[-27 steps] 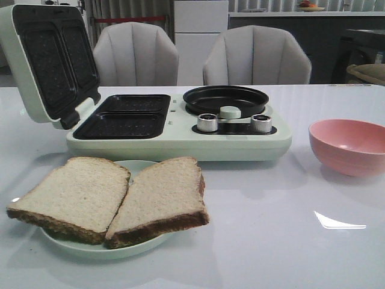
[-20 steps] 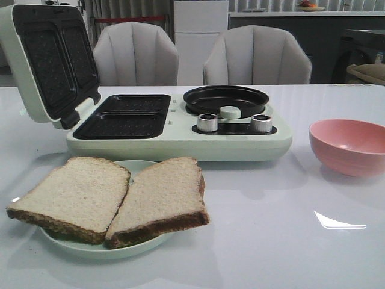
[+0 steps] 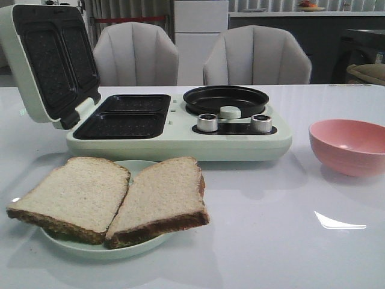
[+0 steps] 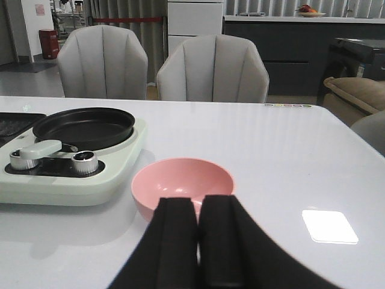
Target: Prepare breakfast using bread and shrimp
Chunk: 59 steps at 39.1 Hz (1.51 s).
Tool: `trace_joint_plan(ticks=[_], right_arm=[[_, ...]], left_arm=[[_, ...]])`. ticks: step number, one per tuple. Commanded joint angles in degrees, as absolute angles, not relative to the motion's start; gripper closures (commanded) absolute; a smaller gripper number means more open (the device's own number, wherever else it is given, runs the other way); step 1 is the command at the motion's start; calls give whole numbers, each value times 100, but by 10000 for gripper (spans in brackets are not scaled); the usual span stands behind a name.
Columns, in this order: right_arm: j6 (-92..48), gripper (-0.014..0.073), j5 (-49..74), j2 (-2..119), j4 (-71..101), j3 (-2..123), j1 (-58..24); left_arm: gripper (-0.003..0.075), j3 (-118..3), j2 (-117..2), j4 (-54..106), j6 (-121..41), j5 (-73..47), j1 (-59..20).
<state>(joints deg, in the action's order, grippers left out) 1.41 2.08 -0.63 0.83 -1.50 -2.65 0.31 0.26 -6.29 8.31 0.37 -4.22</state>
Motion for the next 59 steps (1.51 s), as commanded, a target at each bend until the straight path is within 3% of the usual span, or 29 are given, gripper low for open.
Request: trace_joint_plan(ticks=[1,16,33,50,54,59], right_arm=[[131,425,-211,-185,0,-57,-234],[131,425,-211,-185,0,-57,-234],[131,425,-211,-185,0,-57,-347],[131,425,-211,-185,0,-57,-347],[131,425,-211,-185,0,-57,-347],[131,425,-211,-185,0,-57,-347]], left_arm=[[606,152,100,-599,886,505,-406],[606,-117,100,-328,886,1912,-406],[606,-2441,-765,-318,886,-1160,-406],[600,-2477,-1269,-144,886,-1298,-521],[569,-2477,-1269,-260,886,-1298,-508],[441,-2477,-1269,-508,886,-1298,-508]])
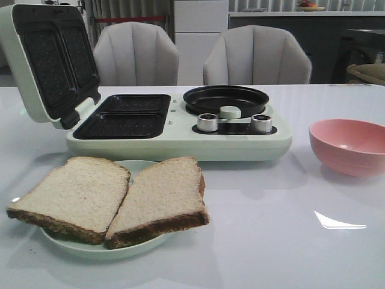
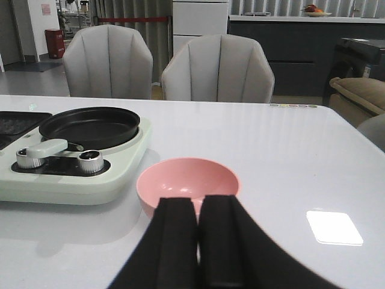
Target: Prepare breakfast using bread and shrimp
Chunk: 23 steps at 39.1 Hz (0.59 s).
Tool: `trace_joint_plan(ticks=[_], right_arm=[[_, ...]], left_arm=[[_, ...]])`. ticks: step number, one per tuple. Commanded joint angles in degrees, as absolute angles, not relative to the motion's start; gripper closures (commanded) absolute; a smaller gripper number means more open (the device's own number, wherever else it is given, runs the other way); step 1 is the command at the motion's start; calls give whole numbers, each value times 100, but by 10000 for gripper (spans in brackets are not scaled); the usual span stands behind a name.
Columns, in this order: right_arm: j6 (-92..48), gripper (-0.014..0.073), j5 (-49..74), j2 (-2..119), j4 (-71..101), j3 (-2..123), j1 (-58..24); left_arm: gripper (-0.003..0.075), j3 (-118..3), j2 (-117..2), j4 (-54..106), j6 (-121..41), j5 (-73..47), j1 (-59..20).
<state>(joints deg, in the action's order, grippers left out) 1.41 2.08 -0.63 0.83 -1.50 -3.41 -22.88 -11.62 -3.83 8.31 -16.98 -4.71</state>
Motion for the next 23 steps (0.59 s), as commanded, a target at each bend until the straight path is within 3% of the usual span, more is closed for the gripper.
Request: trace_joint_plan(ticks=[1,8,23], right_arm=[[131,425,-211,-185,0,-57,-347],[131,425,-211,-185,0,-57,-347],[131,425,-211,-185,0,-57,-347]], left_arm=[[407,-2477,-1269,-524,886,-1298,-508],[240,-2477,-1269,-606,886,-1298,-508],[242,-2466,-1269,-346,886,-1300,-508]])
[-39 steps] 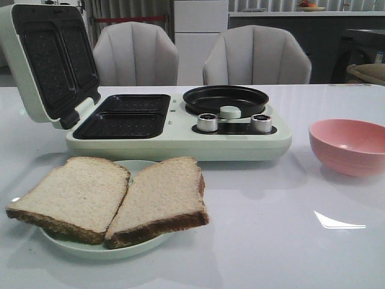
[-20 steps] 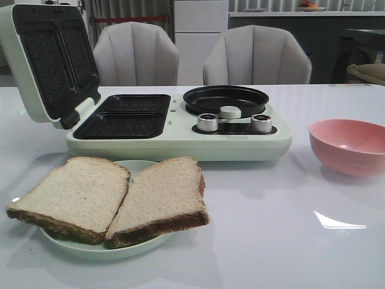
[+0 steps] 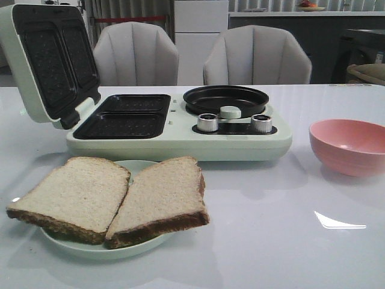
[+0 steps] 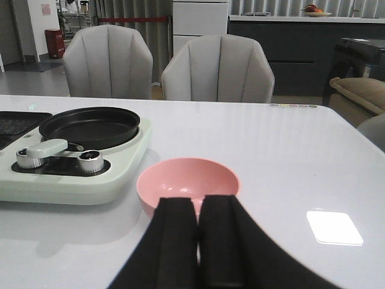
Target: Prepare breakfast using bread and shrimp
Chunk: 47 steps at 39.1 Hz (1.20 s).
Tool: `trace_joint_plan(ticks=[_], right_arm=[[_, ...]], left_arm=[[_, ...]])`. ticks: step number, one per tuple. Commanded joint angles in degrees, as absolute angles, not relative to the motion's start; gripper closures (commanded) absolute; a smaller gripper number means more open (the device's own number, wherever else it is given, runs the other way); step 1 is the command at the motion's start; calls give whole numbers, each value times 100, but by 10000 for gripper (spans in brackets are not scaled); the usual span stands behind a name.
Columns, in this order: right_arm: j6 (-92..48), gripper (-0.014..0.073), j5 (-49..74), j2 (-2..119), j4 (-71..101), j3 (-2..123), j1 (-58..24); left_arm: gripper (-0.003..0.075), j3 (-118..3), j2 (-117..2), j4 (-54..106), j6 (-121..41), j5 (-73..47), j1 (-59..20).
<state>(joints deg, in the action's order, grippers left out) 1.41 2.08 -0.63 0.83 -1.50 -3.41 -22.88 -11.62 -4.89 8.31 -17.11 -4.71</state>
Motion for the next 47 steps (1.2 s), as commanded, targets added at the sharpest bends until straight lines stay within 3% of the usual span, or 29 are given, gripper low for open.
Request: trace_joint_plan(ticks=[1,14,23,47], right_arm=[[131,425,-211,-185,0,-57,-347],[131,425,-211,-185,0,-57,-347],[131,425,-211,-185,0,-57,-347],[131,425,-211,-185,0,-57,-347]], left_arm=[[242,-2466,-1269,-332,886,-1300,-508],[242,-2466,-1269,-385,61,-1699,-533],[242,-2476,-1642,-2046,-104,-2062,-731],[242,-2486,-4884,-5056,0,-3004,-4616]])
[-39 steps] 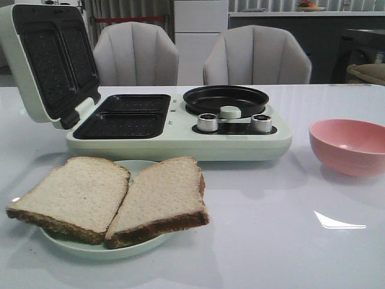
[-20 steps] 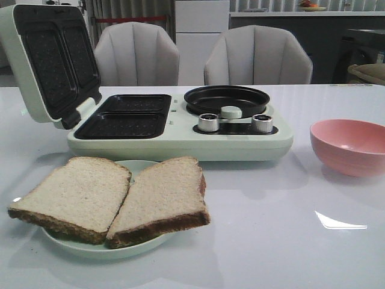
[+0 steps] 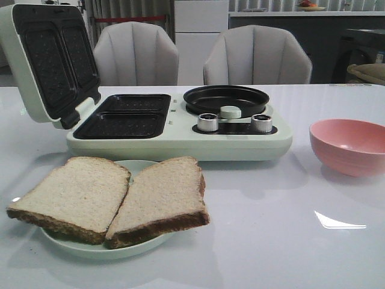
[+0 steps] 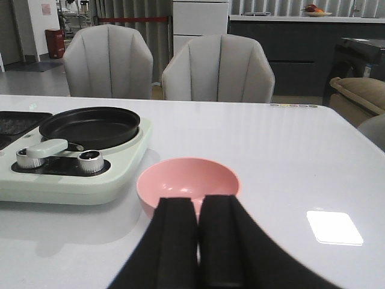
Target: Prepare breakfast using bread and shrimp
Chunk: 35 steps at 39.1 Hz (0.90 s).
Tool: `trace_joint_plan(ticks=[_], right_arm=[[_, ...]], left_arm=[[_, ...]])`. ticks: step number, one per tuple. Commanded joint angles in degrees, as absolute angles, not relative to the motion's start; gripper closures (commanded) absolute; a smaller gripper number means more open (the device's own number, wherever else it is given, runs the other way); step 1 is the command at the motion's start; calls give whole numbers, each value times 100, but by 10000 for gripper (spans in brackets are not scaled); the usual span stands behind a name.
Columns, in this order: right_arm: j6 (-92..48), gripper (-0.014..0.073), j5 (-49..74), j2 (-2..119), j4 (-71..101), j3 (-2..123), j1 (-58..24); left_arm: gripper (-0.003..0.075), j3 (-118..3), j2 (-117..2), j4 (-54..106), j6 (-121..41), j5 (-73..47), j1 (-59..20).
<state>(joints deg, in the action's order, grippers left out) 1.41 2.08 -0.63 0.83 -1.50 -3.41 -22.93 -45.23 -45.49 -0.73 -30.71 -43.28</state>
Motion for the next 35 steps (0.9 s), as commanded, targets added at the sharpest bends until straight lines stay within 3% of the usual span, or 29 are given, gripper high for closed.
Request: trace_joint_plan(ticks=[1,15,35], right_arm=[[131,425,-211,-185,0,-57,-347],[131,425,-211,-185,0,-57,-347],[131,425,-211,-185,0,-57,-347]], left_arm=[[242,-2486,-5002,-5182,0,-3020,-4665],[241,-2554,-6612,-6495,407,-2758,-4711],[242,-2829,-7793,-7106,421,-2628,-4711]])
